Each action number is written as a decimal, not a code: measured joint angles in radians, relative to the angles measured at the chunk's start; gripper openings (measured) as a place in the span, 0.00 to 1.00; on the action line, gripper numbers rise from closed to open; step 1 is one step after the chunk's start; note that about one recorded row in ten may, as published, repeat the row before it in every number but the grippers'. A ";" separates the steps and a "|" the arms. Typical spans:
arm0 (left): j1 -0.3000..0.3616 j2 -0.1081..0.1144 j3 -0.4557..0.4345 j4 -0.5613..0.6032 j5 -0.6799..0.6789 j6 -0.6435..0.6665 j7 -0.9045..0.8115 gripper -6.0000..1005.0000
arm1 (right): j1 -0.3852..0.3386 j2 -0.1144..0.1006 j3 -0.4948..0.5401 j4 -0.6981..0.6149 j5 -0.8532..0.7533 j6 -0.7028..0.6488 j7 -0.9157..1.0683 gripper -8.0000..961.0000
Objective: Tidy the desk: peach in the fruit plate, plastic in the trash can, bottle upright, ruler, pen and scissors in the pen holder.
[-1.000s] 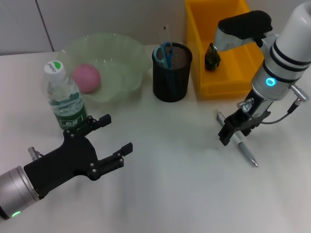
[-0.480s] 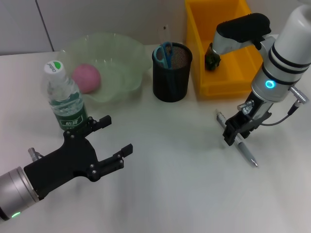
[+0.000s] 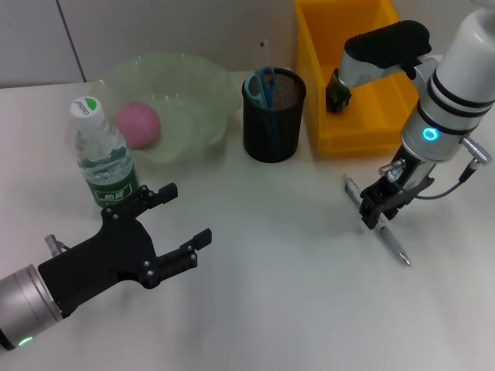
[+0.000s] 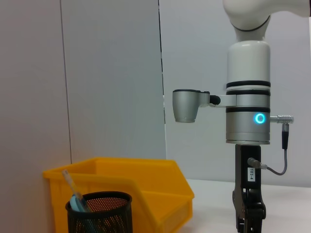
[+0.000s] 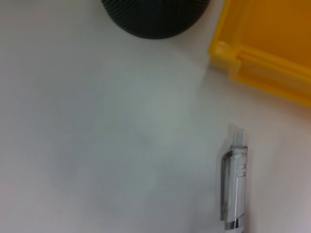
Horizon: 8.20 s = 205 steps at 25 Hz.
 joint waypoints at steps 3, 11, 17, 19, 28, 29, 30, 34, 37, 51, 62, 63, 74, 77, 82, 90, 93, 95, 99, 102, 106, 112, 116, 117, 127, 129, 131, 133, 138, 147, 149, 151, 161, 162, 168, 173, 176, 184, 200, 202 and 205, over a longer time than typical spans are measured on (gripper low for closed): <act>-0.001 0.000 0.000 0.000 0.000 0.000 0.000 0.81 | 0.000 0.000 0.000 0.000 -0.001 0.002 0.000 0.45; -0.004 0.000 0.000 0.000 0.000 -0.006 0.000 0.81 | 0.002 0.000 0.000 0.012 -0.001 0.006 0.000 0.31; -0.006 0.000 0.000 0.000 0.000 -0.009 0.000 0.81 | 0.003 0.001 0.000 0.014 -0.001 0.014 0.000 0.29; -0.006 0.001 0.000 0.003 0.000 -0.009 0.000 0.81 | 0.003 0.002 0.000 0.018 -0.001 0.016 0.000 0.28; -0.002 0.003 0.003 0.011 0.000 -0.012 0.000 0.81 | 0.007 0.005 0.000 0.026 -0.001 0.017 0.000 0.24; -0.002 0.003 0.003 0.011 0.000 -0.012 0.000 0.81 | 0.007 0.006 0.000 0.026 -0.001 0.017 0.000 0.24; -0.002 0.003 0.003 0.011 0.000 -0.012 0.000 0.81 | 0.007 0.006 0.000 0.026 -0.001 0.017 0.000 0.24; -0.002 0.003 0.003 0.011 0.000 -0.012 0.000 0.81 | 0.007 0.008 -0.001 0.028 -0.004 0.017 0.000 0.24; -0.002 0.003 0.003 0.011 0.000 -0.012 0.000 0.81 | 0.007 0.008 -0.003 0.029 -0.005 0.017 0.000 0.24; -0.006 0.005 0.003 0.011 0.000 -0.013 0.000 0.81 | 0.010 0.007 -0.023 0.029 -0.007 0.017 0.000 0.24; -0.007 0.006 0.003 0.011 0.000 -0.017 0.000 0.81 | 0.013 0.007 -0.024 0.048 -0.007 0.028 0.000 0.24; -0.008 0.006 0.003 0.011 0.000 -0.017 0.000 0.81 | 0.013 0.007 -0.025 0.049 -0.007 0.029 -0.001 0.24; -0.008 0.006 0.002 0.011 0.000 -0.017 0.000 0.81 | 0.015 0.008 -0.033 0.052 -0.007 0.029 -0.006 0.22; -0.008 0.006 0.000 0.011 0.000 -0.017 0.000 0.81 | 0.015 0.009 -0.044 0.050 -0.007 0.029 -0.006 0.15; -0.008 0.006 0.001 0.011 0.000 -0.017 0.000 0.81 | 0.011 0.009 -0.048 0.026 -0.004 0.026 -0.009 0.13; -0.009 0.009 0.000 0.011 0.000 -0.027 0.000 0.81 | -0.077 0.016 -0.049 -0.220 0.151 -0.008 -0.103 0.13; -0.009 0.008 -0.003 0.011 0.000 -0.036 0.000 0.81 | -0.137 0.017 -0.049 -0.329 0.240 -0.003 -0.164 0.13; -0.008 0.007 -0.006 0.011 0.000 -0.039 0.001 0.81 | -0.182 0.017 -0.047 -0.389 0.308 0.015 -0.213 0.13; -0.007 0.005 -0.008 0.011 0.000 -0.046 0.004 0.81 | -0.294 0.013 -0.029 -0.468 0.514 0.090 -0.360 0.13; -0.008 0.003 -0.007 0.011 0.000 -0.052 0.006 0.81 | -0.354 0.012 0.025 -0.473 0.673 0.135 -0.504 0.13; -0.008 0.002 -0.007 0.011 0.000 -0.052 0.005 0.81 | -0.390 0.009 0.132 -0.404 0.870 0.137 -0.696 0.13; -0.005 0.001 -0.007 0.012 0.000 -0.052 0.006 0.81 | -0.426 0.008 0.251 -0.291 1.094 0.134 -0.974 0.13; -0.004 0.002 -0.008 0.012 -0.006 -0.052 0.010 0.81 | -0.439 0.010 0.312 -0.186 1.224 0.153 -1.163 0.13; -0.004 0.002 -0.008 0.012 -0.006 -0.052 0.010 0.81 | -0.436 0.010 0.325 -0.151 1.249 0.161 -1.204 0.13; -0.011 -0.004 -0.009 0.012 -0.007 -0.082 0.012 0.81 | -0.340 0.014 0.340 0.131 1.367 0.334 -1.442 0.13; -0.011 -0.004 -0.009 0.012 -0.007 -0.083 0.012 0.81 | -0.314 0.017 0.337 0.172 1.386 0.369 -1.469 0.13; -0.011 -0.004 -0.009 0.012 -0.007 -0.083 0.012 0.81 | -0.290 0.019 0.337 0.210 1.394 0.405 -1.505 0.13; -0.011 -0.005 -0.009 0.012 -0.007 -0.084 0.012 0.81 | -0.265 0.020 0.337 0.252 1.396 0.432 -1.540 0.13; -0.006 -0.005 -0.009 0.012 -0.007 -0.084 0.012 0.81 | -0.235 0.022 0.336 0.307 1.398 0.481 -1.599 0.13; -0.001 -0.004 -0.009 0.012 -0.008 -0.083 0.012 0.81 | -0.227 0.023 0.337 0.338 1.401 0.514 -1.631 0.13; -0.001 -0.003 -0.009 0.012 -0.007 -0.081 0.012 0.81 | -0.227 0.023 0.337 0.341 1.401 0.518 -1.631 0.13; -0.001 -0.003 -0.009 0.012 -0.007 -0.081 0.012 0.81 | -0.226 0.023 0.337 0.348 1.401 0.528 -1.631 0.13; 0.004 -0.001 -0.009 0.012 -0.007 -0.078 0.012 0.81 | -0.220 0.021 0.295 0.359 1.398 0.554 -1.623 0.14; 0.004 -0.001 -0.009 0.012 -0.007 -0.078 0.012 0.81 | -0.219 0.021 0.281 0.359 1.399 0.557 -1.622 0.15; 0.009 -0.001 -0.009 0.021 -0.007 -0.076 0.012 0.81 | -0.215 0.020 0.243 0.352 1.398 0.583 -1.556 0.26; 0.010 -0.001 -0.009 0.023 -0.008 -0.075 0.012 0.81 | -0.223 0.020 0.230 0.325 1.399 0.570 -1.529 0.36; 0.011 -0.001 -0.009 0.023 -0.008 -0.073 0.012 0.81 | -0.228 0.019 0.230 0.310 1.399 0.549 -1.507 0.62; 0.011 0.000 -0.009 0.023 -0.006 -0.069 0.011 0.81 | -0.319 0.019 0.232 0.166 1.489 0.350 -1.486 0.77; -0.030 0.007 0.052 0.050 0.047 -0.066 -0.180 0.81 | -0.608 -0.023 0.272 0.143 1.360 -0.084 -1.444 0.77; -0.045 0.011 0.052 0.069 0.110 -0.066 -0.277 0.81 | -0.618 -0.041 0.274 0.147 1.240 -0.145 -1.476 0.77; -0.056 0.012 0.052 0.078 0.149 -0.062 -0.339 0.81 | -0.611 -0.051 0.275 0.147 1.153 -0.179 -1.488 0.77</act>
